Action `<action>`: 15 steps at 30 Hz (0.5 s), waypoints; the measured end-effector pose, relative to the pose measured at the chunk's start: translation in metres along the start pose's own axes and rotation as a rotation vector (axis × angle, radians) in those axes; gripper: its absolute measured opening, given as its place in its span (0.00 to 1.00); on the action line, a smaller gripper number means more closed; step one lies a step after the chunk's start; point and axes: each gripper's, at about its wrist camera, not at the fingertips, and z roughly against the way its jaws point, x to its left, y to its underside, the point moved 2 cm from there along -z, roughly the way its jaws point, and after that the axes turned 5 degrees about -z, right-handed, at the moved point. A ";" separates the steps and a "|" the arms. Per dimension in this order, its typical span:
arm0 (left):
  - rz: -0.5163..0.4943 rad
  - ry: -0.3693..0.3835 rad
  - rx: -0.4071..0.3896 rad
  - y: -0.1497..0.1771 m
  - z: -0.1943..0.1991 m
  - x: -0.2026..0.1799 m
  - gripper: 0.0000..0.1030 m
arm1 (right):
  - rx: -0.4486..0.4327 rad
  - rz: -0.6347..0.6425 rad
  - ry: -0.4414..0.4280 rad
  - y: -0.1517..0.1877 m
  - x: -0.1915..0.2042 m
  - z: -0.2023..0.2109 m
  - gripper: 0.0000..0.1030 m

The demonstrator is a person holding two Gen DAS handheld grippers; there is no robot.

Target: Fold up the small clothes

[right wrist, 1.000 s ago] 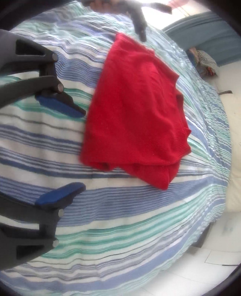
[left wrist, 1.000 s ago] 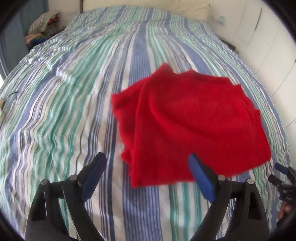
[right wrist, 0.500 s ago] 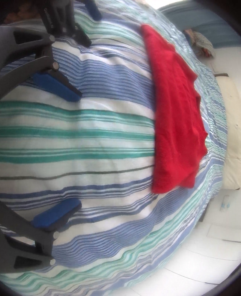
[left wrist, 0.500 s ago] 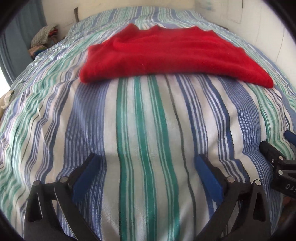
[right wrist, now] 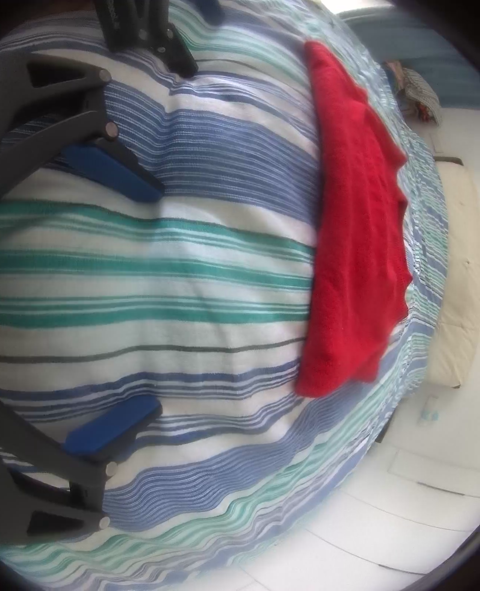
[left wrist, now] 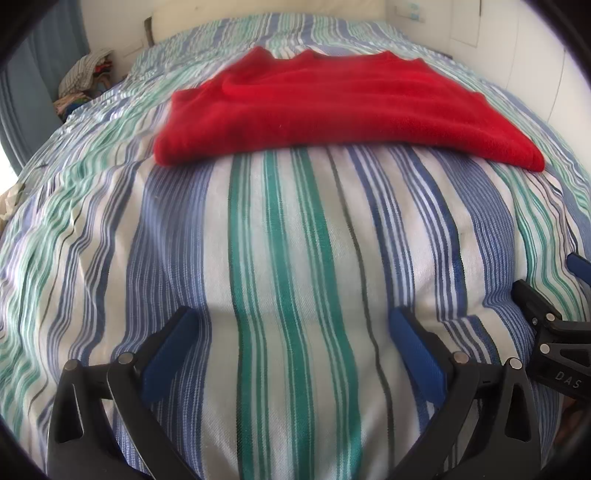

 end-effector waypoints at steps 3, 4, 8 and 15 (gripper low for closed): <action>-0.001 -0.002 0.000 -0.001 -0.002 0.002 0.99 | 0.000 0.001 0.000 0.000 0.001 0.000 1.00; -0.002 -0.002 0.000 0.000 -0.002 0.001 0.99 | 0.000 0.001 0.000 0.000 0.001 0.000 1.00; -0.003 -0.004 0.000 0.000 -0.002 0.001 0.99 | 0.000 0.000 0.001 0.000 0.001 0.000 1.00; -0.005 -0.007 0.000 0.000 -0.002 0.000 0.99 | 0.000 0.001 0.002 0.000 0.001 0.000 1.00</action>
